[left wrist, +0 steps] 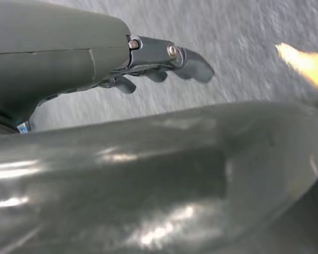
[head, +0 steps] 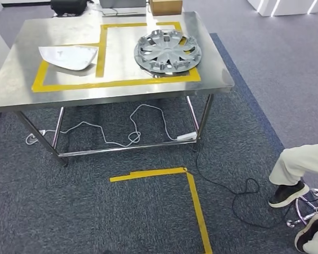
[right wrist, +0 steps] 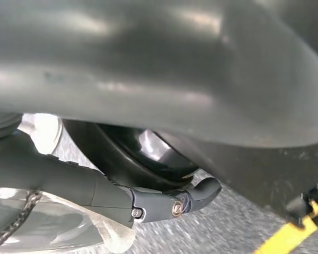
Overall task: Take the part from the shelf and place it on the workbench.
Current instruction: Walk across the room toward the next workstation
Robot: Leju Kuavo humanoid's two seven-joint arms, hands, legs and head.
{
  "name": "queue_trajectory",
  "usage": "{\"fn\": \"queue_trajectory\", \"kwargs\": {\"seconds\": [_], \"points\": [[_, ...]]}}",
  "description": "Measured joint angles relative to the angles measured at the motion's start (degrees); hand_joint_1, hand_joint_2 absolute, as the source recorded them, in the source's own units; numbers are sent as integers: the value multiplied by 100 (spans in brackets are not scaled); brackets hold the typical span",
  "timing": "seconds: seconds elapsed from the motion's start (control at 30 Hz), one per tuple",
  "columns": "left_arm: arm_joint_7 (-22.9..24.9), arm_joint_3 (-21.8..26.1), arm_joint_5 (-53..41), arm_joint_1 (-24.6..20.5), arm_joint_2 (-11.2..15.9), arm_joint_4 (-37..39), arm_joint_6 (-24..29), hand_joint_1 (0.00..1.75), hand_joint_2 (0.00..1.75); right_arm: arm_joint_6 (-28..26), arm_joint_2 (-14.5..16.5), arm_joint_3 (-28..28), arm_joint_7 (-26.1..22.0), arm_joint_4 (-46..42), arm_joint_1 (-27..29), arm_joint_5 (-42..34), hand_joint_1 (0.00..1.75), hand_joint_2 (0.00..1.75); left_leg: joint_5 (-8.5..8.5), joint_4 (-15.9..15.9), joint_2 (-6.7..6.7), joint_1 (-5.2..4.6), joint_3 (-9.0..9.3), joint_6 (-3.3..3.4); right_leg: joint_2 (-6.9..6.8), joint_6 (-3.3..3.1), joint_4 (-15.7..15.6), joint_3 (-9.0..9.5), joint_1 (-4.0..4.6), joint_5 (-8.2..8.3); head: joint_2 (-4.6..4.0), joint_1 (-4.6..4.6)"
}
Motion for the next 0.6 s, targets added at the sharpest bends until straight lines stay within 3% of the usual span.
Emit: {"fn": "queue_trajectory", "kwargs": {"seconds": [0.07, 0.1, 0.13, 0.17, 0.23, 0.3, 0.33, 0.4, 0.47, 0.53, 0.6], "points": [[160, 42, 72, -162, 7, -1, -302, 0, 0, 91, -26, 81, 12, -11, -46, 62, 0, 0, 33, 3, -60, -3, -41, 12, 12, 28, 760, -313, 1, -317, 0, 21], [213, 56, 50, -224, 19, -1, -422, 0, 0, 112, -36, 119, 19, -17, -59, 92, 0, 0, 44, 5, -93, -6, -51, 6, 14, 31, 954, -376, 2, -344, 0, 19], [245, 63, 0, -268, 34, -2, -508, 0, 0, 134, -44, 158, 35, -21, -65, 125, 0, 0, 52, 9, -132, -7, -54, 0, 20, 27, 912, -331, 1, -255, 0, 19], [266, 66, -55, -303, 50, -3, -541, 0, 0, 161, -51, 197, 56, -22, -62, 154, 0, 0, 58, 13, -179, -8, -53, -9, 48, 17, 640, -180, -4, -73, 0, 17], [290, 66, -143, -366, 66, -4, -485, 0, 0, 212, -60, 258, 91, -23, -43, 194, 0, 0, 74, 27, -295, -14, -69, -39, 265, -5, -148, 207, -35, 280, 0, 19], [302, 66, -167, -441, 75, -7, -427, 0, 0, 231, -63, 287, 98, -23, -29, 209, 0, 0, 112, 53, -416, -23, -145, -99, 446, -27, -616, 429, -68, 354, 0, 17], [305, 66, -168, -470, 84, -8, -418, 0, 0, 233, -63, 300, 97, -23, -31, 213, 0, 0, 138, 63, -474, -24, -188, -139, 448, -43, -657, 451, -71, 325, 0, 15], [308, 66, -169, -485, 114, -9, -409, 0, 0, 242, -63, 333, 97, -23, -33, 219, 0, 0, 155, 85, -545, -16, -245, -204, 327, -97, -681, 465, -79, 334, 0, 13], [313, 66, -169, -484, 136, -9, -400, 0, 0, 249, -63, 362, 95, -23, -32, 222, 0, 0, -37, 364, -356, -25, -378, -259, 178, -160, -707, 474, -95, 356, 0, -20], [317, 66, -169, -500, 139, -9, -390, 0, 0, 251, -66, 373, 92, -23, -19, 223, 0, 0, -428, 1092, -75, -21, -701, -312, 7, -199, -712, 468, -83, 355, 0, -55], [317, 66, -169, -510, 145, -9, -335, 0, 0, 252, -73, 374, 96, -23, -7, 223, 0, 0, -648, 1732, 18, -9, -962, -336, -171, -214, -707, 461, -59, 346, 0, -57]]}}
